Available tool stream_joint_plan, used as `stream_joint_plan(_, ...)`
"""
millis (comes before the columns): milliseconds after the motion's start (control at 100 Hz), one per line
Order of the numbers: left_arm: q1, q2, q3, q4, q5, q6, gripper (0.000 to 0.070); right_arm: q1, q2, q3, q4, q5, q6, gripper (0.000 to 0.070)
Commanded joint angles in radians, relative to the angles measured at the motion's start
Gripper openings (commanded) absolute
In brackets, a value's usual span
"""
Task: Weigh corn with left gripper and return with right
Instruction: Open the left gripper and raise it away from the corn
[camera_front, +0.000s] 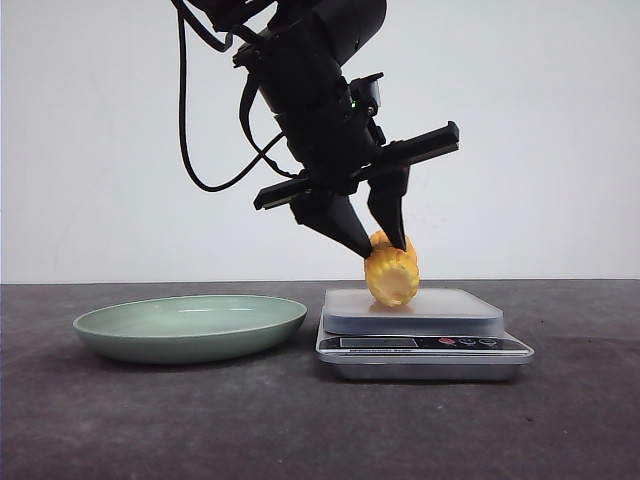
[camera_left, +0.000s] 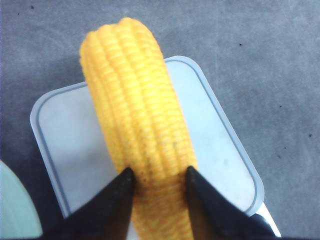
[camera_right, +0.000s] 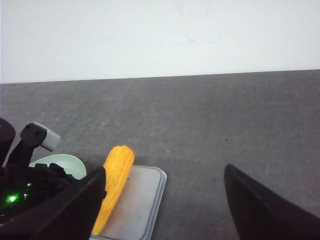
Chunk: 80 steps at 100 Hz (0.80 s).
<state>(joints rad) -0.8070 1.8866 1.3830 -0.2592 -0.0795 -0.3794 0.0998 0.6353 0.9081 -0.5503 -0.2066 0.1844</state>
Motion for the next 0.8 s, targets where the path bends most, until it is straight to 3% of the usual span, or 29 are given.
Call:
stream_joint_plan(0,-0.014,0.018,0.024,0.003,-0.003,0.013,0.0221,0.003,0.003,0.016,0.006,0.000,0.008,0.0471)
stream_joint_plan(110,-0.018,0.024,0.024,0.005,-0.003,0.024,0.0254,0.003,0.003,0.016,0.006,0.000,0.009,0.0471)
stream_joint_plan(200,-0.019,0.024,0.024,0.013,-0.003,0.024,0.0357,0.003,0.003,0.016,0.006,0.000,0.009,0.0471)
stream_joint_plan(290,-0.021,0.023,0.026,0.024,-0.003,0.024,0.0401,0.003,0.003,0.016,0.006,0.000,0.009,0.0471)
stream_joint_plan(540,-0.026,-0.013,0.098,-0.054,-0.017,0.063,0.0399,0.003,0.003,0.016,-0.003,0.001,-0.002,0.0471)
stream_joint_plan(790,-0.027,-0.226,0.142,-0.184,-0.137,0.166,0.0390,0.003,0.003,0.016,-0.004,0.000,-0.003,0.0471)
